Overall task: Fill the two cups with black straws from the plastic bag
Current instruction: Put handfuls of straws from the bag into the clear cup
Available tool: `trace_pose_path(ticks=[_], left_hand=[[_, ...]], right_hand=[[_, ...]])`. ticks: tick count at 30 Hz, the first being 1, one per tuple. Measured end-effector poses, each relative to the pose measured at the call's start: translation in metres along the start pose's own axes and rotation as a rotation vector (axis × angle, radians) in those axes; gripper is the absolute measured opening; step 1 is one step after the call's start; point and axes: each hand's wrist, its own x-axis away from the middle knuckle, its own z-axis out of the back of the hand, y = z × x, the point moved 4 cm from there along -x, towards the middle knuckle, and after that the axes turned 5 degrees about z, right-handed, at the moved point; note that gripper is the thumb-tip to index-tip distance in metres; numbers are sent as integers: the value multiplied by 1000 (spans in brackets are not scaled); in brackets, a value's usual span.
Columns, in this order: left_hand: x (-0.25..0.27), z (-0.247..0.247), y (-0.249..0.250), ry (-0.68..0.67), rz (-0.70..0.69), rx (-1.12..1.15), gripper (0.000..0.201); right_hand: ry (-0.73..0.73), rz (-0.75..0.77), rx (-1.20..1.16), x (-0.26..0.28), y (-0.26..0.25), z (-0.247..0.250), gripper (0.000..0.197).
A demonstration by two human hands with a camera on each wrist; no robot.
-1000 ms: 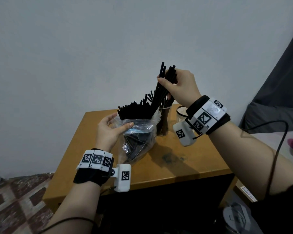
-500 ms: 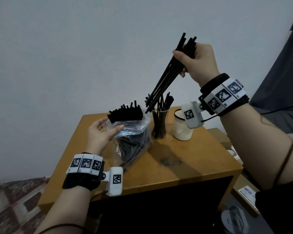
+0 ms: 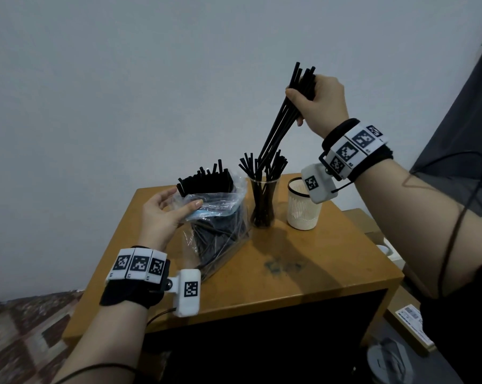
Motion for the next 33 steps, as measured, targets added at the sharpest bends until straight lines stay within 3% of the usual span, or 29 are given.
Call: trace_pose_path(ticks=[10,16,20,22,25,33], left_hand=[[-6,1,-2,10,-10,1,78],[-8,4,-4,13,-21,9,82],[-13,3,-6,14,-32,21,74],[-14,3,-6,11,-35,22,79],[-15,0,-5,4,-42,28,84],[-15,-6,-3,-17,-42,14,75]], right_hand=[[-9,-39,56,-1,30,-29,18],[-7,75,29,2,21,-30,22],[-86,161,57,2,7,-25,9],[-123,175,84,1,4,-25,13],[-161,159,147,-2,10,-29,24],[-110,20,104,-7,34,-42,21]])
